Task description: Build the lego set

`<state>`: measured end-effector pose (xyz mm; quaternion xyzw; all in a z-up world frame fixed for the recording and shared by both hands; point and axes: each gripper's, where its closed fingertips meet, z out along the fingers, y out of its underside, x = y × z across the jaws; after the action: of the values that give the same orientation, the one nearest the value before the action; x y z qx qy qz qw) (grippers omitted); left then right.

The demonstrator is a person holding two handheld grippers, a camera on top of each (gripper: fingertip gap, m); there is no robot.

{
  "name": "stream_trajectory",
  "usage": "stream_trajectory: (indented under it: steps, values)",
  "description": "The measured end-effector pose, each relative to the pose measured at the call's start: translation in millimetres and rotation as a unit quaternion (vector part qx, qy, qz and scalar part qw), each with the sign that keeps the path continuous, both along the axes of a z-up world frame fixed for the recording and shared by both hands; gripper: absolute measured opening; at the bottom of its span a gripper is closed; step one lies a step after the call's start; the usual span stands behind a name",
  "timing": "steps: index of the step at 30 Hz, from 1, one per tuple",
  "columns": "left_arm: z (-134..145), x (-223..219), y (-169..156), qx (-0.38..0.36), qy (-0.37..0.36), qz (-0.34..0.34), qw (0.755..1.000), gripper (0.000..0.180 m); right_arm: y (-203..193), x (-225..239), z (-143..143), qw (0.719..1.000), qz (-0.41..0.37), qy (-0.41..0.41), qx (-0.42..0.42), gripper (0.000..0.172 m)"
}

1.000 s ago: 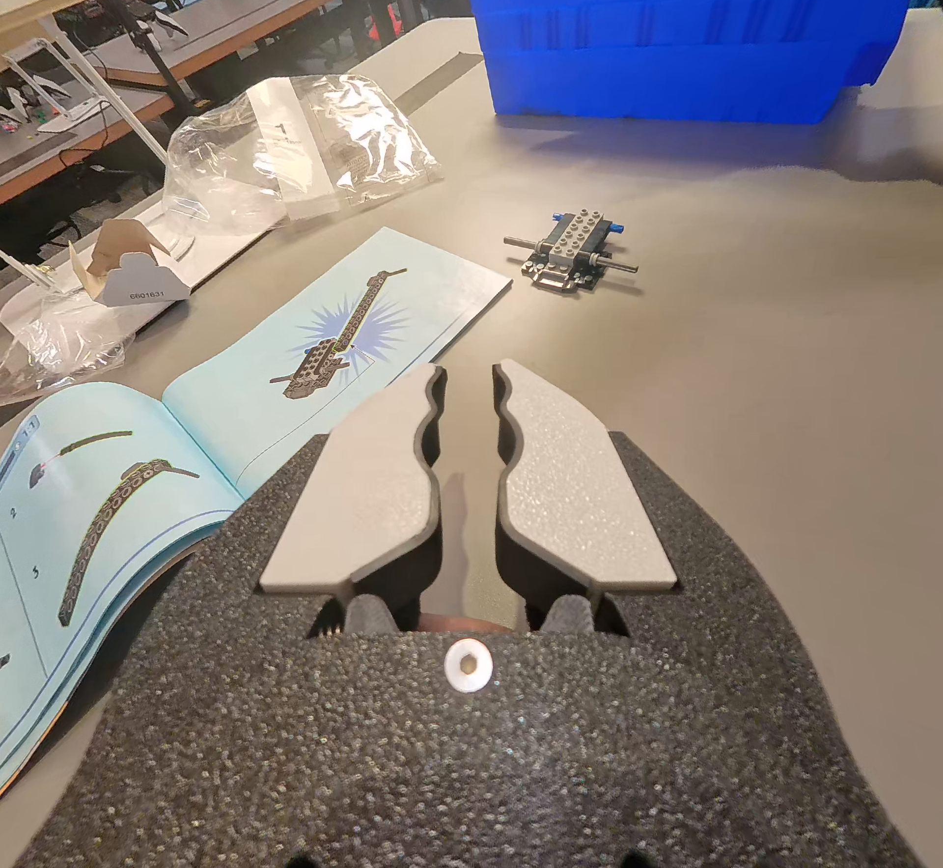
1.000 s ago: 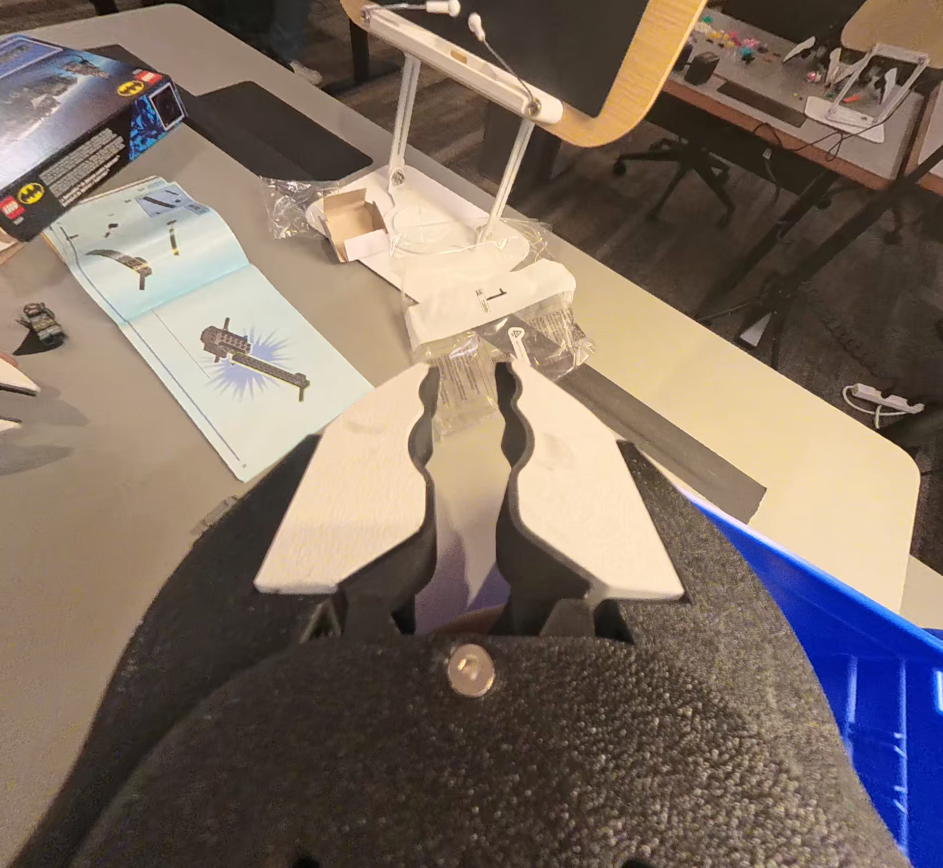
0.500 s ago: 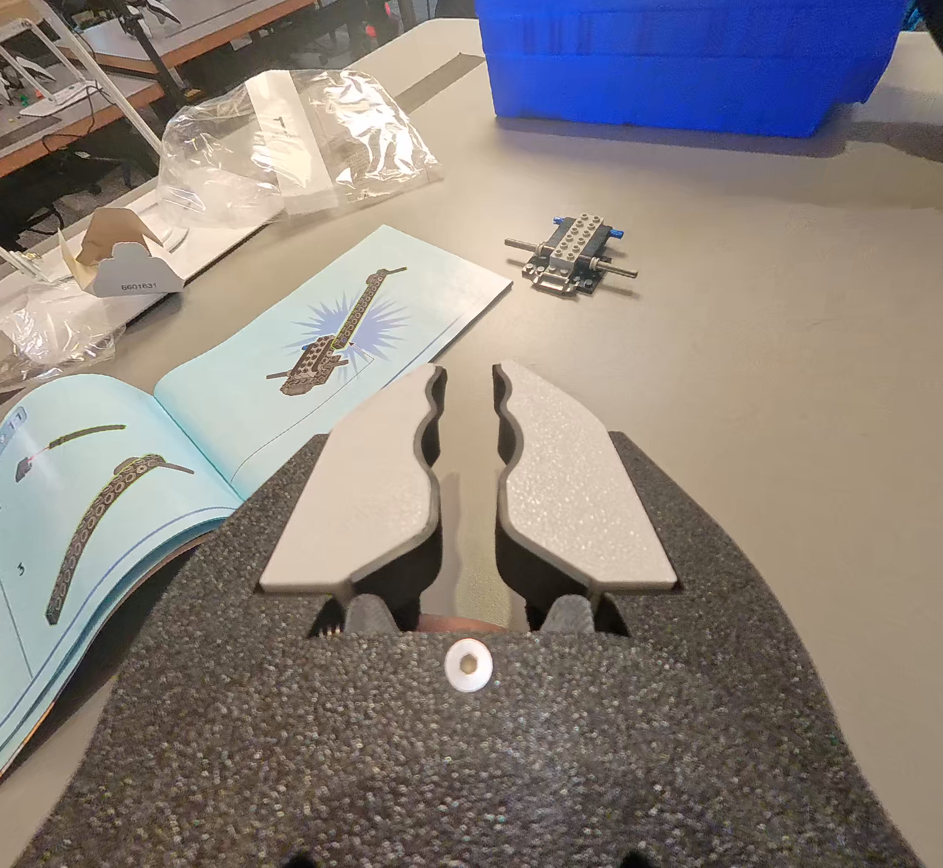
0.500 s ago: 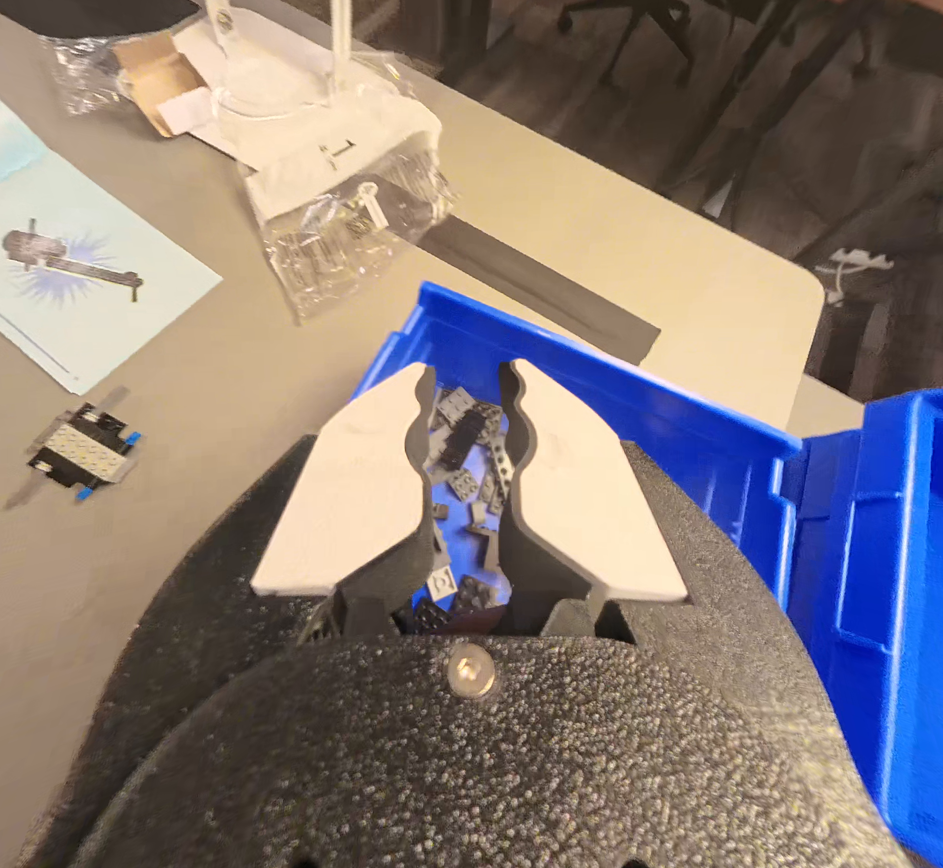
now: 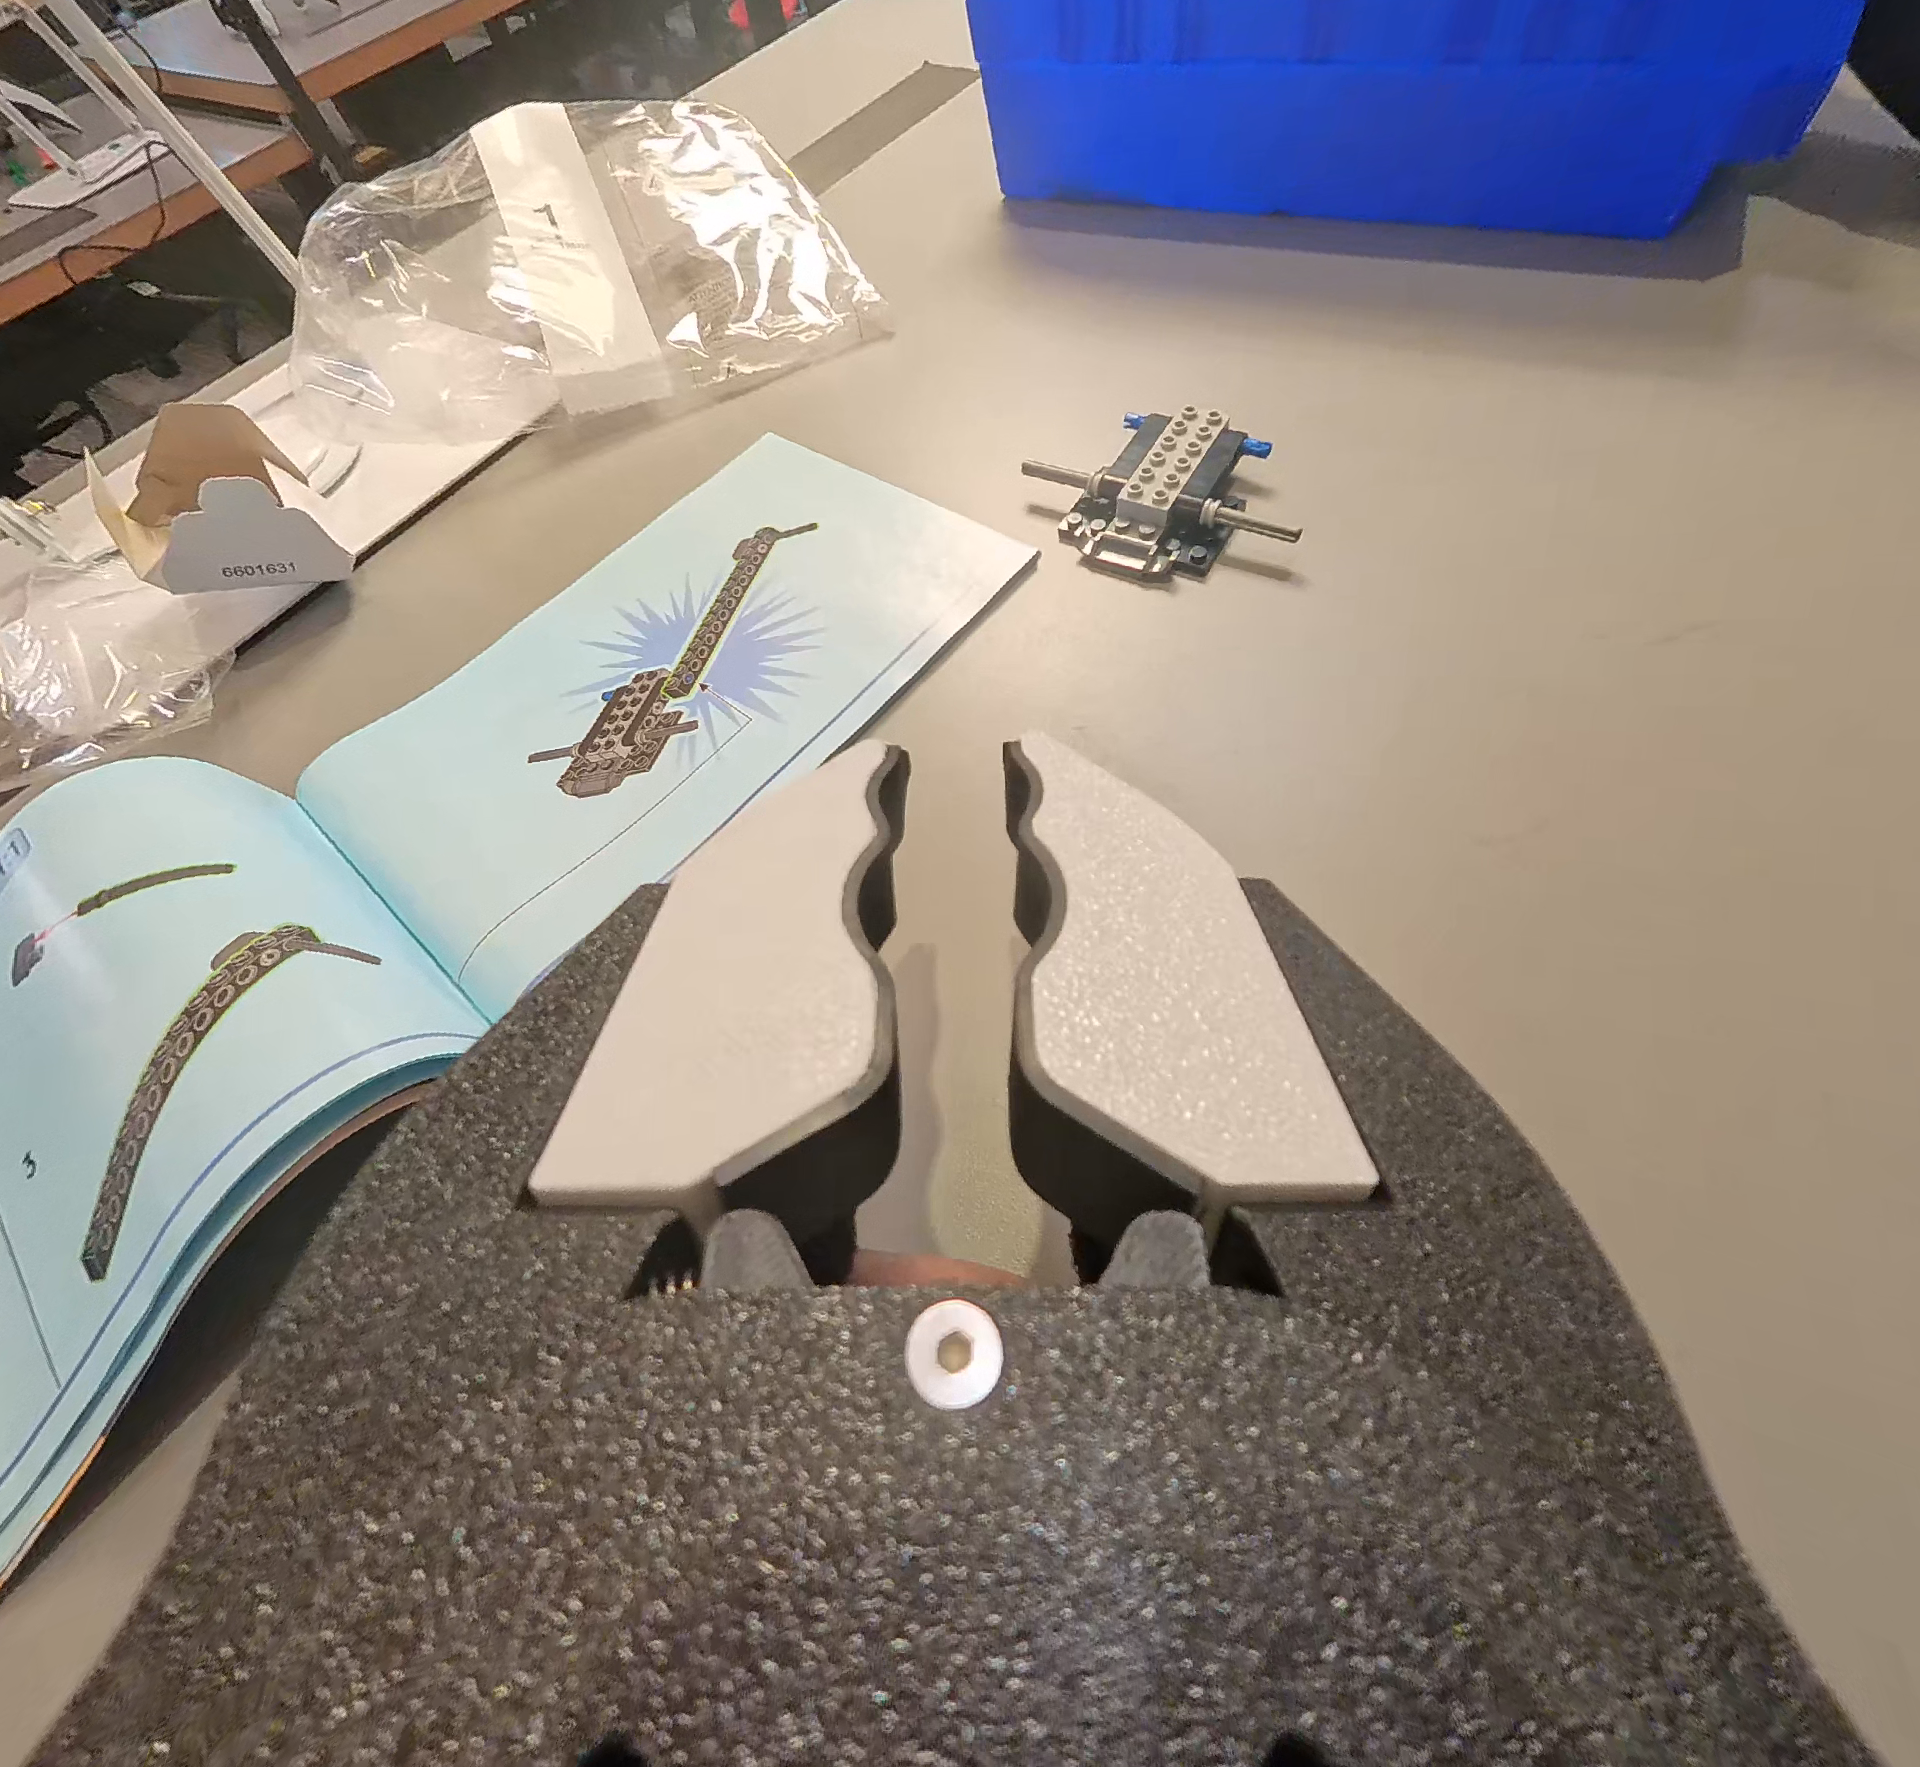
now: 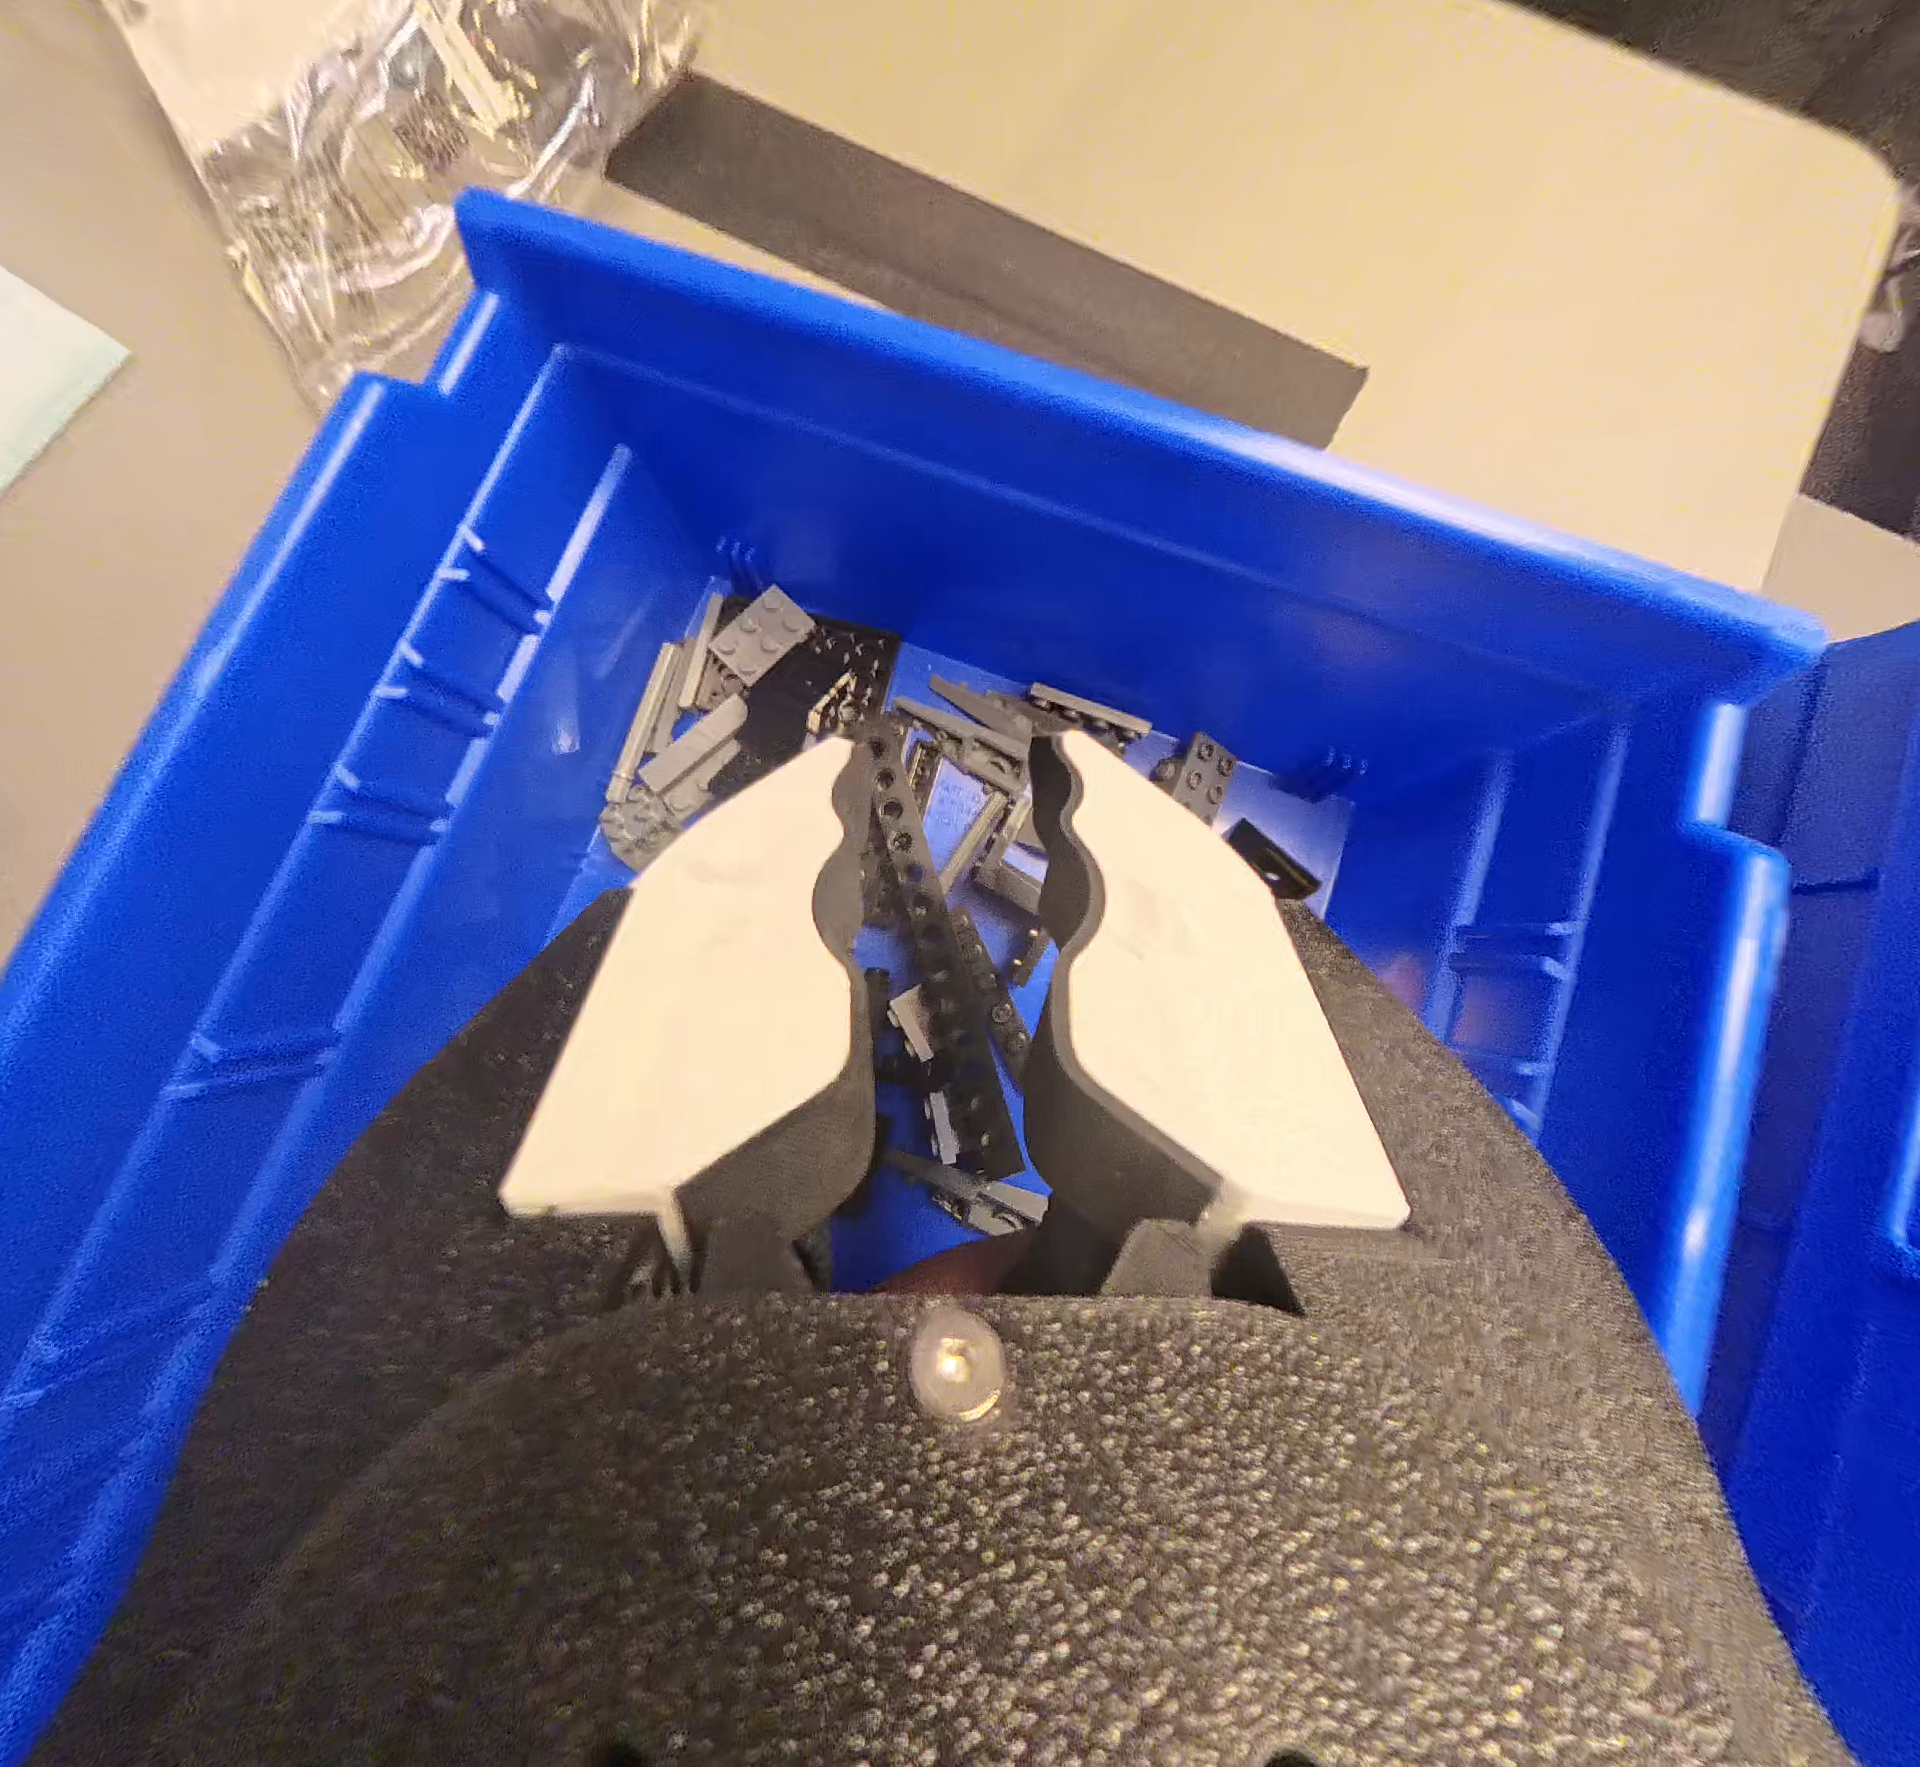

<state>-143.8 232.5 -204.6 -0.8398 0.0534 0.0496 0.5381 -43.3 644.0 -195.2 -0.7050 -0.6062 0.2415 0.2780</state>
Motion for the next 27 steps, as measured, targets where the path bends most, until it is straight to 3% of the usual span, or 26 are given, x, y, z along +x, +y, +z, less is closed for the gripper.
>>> stream_trajectory:
  steps: [16,23,27]
  values:
    - [-4,2,1,-0.013,0.021,0.000,1.000,0.018,-14,5,-56,0.993,0.054,-0.109,0.008,0.034]
    - [-4,2,2,-0.014,0.022,0.000,1.000,0.018,-4,4,-57,0.992,0.037,-0.117,0.041,0.013]
    - [-4,2,1,-0.013,0.022,0.000,1.000,0.018,-1,4,-51,0.991,0.035,-0.116,0.058,0.013]
